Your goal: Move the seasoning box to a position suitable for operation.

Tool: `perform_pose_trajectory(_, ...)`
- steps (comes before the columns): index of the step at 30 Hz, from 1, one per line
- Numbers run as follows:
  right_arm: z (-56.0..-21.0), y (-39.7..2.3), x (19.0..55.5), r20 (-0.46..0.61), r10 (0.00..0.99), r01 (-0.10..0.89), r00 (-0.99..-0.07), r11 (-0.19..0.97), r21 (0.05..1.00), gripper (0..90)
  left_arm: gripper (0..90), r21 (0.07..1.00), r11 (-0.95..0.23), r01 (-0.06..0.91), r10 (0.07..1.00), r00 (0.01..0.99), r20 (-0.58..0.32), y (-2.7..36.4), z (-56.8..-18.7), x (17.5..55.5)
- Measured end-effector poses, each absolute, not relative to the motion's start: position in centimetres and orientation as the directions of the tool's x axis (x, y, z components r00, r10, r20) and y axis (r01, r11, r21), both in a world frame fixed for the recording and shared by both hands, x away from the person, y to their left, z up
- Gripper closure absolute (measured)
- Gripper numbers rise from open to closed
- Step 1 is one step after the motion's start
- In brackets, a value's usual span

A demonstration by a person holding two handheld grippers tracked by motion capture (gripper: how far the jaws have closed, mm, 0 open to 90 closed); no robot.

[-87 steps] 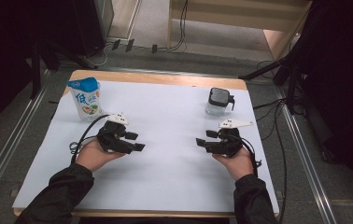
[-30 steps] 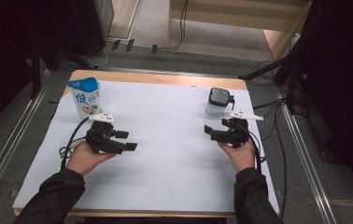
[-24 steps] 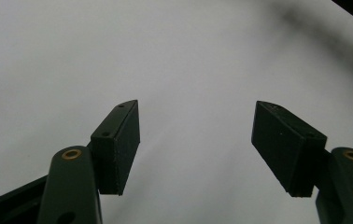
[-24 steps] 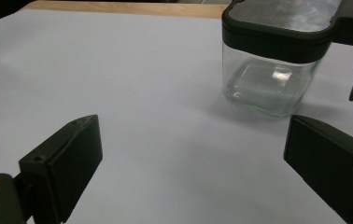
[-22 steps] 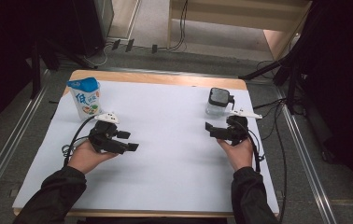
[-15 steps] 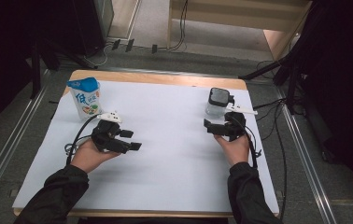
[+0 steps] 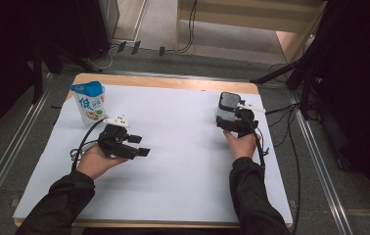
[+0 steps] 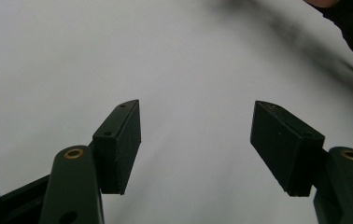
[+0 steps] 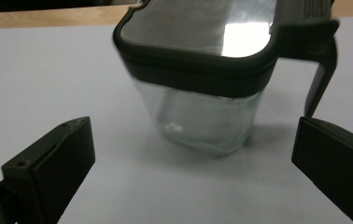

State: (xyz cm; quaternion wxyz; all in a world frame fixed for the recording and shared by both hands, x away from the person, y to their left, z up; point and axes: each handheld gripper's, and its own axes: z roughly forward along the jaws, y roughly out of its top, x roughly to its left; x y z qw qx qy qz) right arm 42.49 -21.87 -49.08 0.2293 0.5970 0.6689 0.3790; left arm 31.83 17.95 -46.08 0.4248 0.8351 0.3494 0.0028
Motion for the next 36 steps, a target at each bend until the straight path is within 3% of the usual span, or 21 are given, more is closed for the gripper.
perform_pose_trajectory(9, -48.2, -20.7, 44.9, 0.134, 0.981, 0.605, -0.14, -0.023, 0.796, 0.0, 34.5, 0.712, -0.393, 0.583, 0.589, 0.753, -0.291, 18.1, -46.1, 31.6)
perform_pose_trajectory(21, -49.9, -19.8, 47.3, 0.152, 0.987, 0.586, -0.053, -0.092, 0.805, 0.8, 34.7, 0.717, -0.358, 0.598, 0.615, 0.729, -0.3, 19.1, -46.3, 30.8)
perform_pose_trajectory(36, -50.7, -20.2, 48.3, 0.116, 0.992, 0.581, -0.057, -0.061, 0.812, 9.3, 33.7, 0.725, -0.297, 0.621, 0.641, 0.692, -0.331, 20.2, -46.3, 30.5)
